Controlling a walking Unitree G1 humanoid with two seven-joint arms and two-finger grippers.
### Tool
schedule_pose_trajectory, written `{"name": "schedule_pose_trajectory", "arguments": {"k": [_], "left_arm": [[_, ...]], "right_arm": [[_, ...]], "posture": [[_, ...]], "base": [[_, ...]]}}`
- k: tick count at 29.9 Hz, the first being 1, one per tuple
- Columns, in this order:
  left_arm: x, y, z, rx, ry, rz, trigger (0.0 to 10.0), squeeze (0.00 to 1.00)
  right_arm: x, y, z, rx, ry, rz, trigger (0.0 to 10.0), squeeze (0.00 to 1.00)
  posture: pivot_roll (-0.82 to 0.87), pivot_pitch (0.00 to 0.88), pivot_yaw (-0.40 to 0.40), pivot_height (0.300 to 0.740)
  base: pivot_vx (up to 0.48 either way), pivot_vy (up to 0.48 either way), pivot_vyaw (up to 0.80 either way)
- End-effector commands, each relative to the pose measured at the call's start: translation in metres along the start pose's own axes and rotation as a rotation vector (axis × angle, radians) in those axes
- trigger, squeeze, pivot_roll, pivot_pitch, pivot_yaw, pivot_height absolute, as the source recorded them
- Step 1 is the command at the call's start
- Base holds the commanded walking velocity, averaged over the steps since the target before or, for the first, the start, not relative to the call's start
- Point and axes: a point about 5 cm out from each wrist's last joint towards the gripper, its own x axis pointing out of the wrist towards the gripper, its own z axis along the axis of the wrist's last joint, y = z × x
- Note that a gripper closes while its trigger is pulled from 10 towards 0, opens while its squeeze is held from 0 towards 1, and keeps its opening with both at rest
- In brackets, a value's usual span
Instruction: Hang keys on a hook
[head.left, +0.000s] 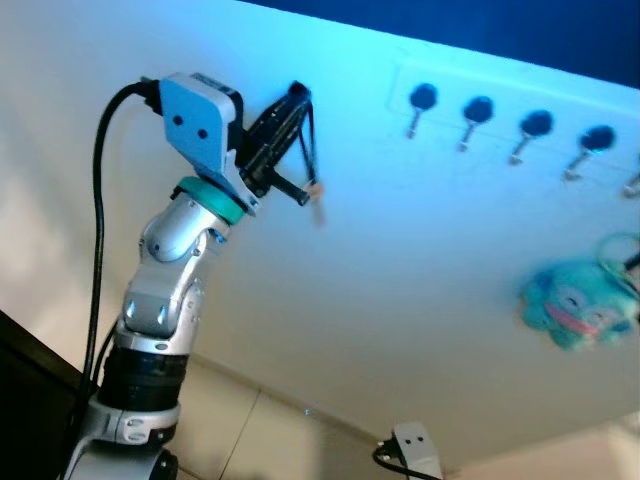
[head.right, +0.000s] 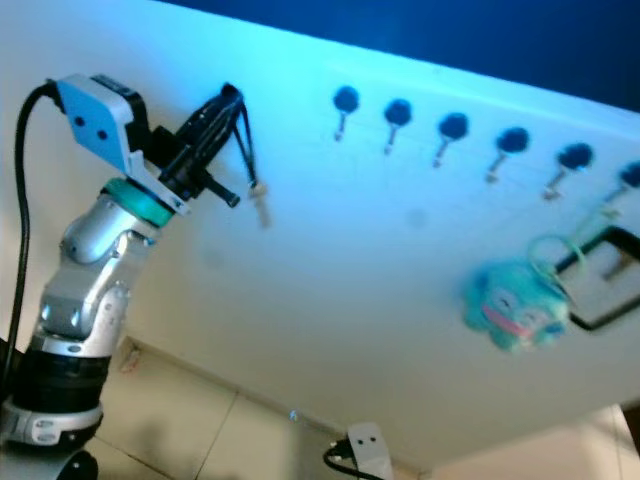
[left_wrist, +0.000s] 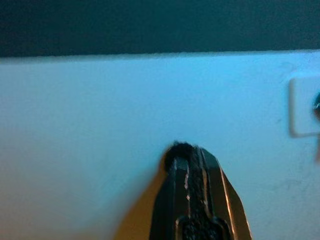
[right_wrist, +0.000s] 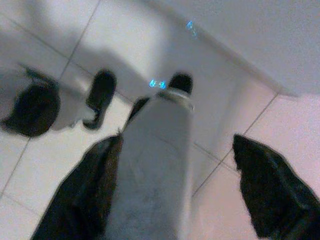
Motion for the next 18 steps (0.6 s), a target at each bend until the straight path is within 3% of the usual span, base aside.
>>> {"name": "schedule_pose_trajectory", "arguments": {"k": [1, 4, 18], "left_arm": [[0.001, -0.006, 0.005, -0.002, -0.016, -0.057, 10.0, 0.0], [-0.008, -0.007, 0.009, -0.01, -0.02, -0.138, 10.0, 0.0], [-0.021, -0.015, 0.013, -0.06, -0.013, -0.266, 10.0, 0.0]], "right_arm": [[-0.002, 0.003, -0.016, 0.012, 0.054, 0.006, 10.0, 0.0], [-0.002, 0.003, -0.017, 0.008, 0.058, 0.006, 10.0, 0.0], [-0.002, 0.002, -0.018, -0.006, 0.062, 0.007, 10.0, 0.0]], "posture": [[0.15, 0.028, 0.05, 0.74], [0.15, 0.027, 0.049, 0.74], [0.15, 0.027, 0.038, 0.74]], "base": [[0.0, 0.0, 0.0], [0.0, 0.0, 0.0], [0.0, 0.0, 0.0]]}}
